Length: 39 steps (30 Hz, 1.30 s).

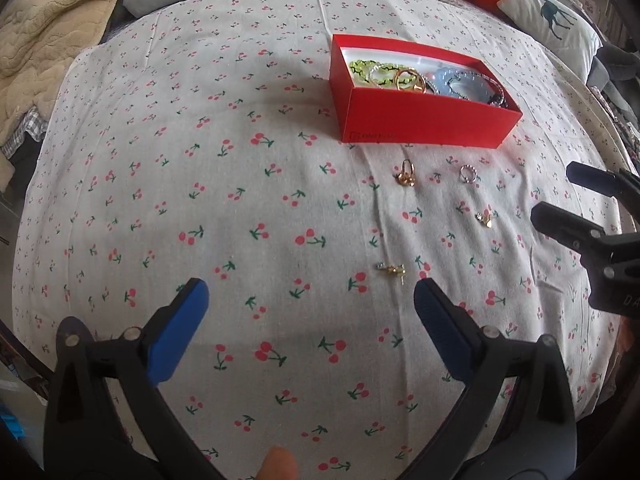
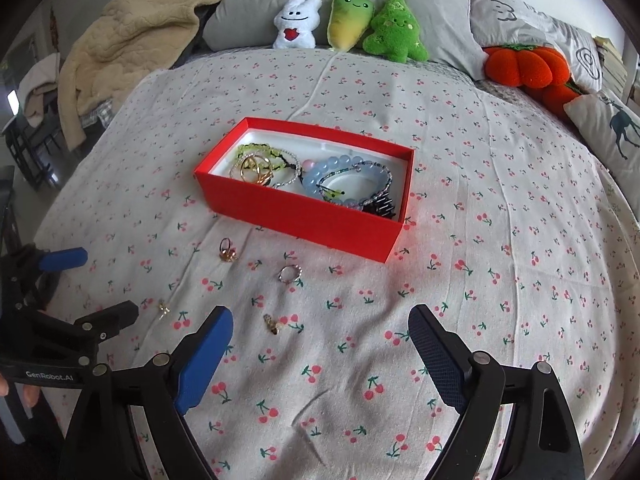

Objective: Organize jewelry
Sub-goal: 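Withdraw both tools from the box over the remaining small jewelry, then close the left tool on a small gold charm on the sheet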

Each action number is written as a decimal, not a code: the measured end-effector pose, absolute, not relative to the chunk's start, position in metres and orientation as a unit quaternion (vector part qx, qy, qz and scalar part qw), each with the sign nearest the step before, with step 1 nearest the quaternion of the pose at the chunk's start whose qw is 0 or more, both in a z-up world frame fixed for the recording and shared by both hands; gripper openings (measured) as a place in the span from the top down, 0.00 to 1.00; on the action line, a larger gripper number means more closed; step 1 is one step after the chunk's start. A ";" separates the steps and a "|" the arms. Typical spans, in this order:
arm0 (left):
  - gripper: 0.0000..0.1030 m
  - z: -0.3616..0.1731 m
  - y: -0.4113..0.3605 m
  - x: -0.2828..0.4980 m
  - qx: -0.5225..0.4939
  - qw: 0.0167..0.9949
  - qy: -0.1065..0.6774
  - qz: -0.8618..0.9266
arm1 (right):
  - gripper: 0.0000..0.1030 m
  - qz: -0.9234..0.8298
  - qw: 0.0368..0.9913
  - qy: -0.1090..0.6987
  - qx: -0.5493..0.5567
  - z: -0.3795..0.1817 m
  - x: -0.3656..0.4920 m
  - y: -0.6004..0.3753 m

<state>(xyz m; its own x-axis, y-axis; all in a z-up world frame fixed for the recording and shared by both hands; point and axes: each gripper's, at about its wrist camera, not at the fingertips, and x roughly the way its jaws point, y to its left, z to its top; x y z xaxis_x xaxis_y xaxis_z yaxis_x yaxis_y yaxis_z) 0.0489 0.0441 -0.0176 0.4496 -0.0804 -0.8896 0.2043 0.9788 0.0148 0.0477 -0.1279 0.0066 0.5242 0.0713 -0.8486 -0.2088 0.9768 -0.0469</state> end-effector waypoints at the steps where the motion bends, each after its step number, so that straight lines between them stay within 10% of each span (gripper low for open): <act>1: 0.01 -0.021 0.045 0.047 0.065 0.847 0.520 -0.083 | 0.12 0.083 0.867 0.485 -0.076 0.003 0.046 -0.126; 24: 0.03 -0.043 0.032 0.049 0.095 0.844 0.511 -0.135 | 0.00 0.102 0.826 0.547 -0.087 -0.058 0.054 -0.126; 39: 0.59 -0.036 -0.006 0.081 0.082 0.844 0.483 -0.218 | 0.00 0.129 0.832 0.532 -0.088 -0.053 0.077 -0.124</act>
<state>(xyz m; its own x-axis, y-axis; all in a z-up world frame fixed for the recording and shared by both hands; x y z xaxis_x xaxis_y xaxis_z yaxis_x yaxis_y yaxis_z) 0.0813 -0.0057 -0.0363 0.4390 -0.2887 -0.8508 0.4480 0.8912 -0.0713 0.0771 -0.1240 -0.0532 0.3999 0.1211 -0.9085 -0.3082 0.9513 -0.0088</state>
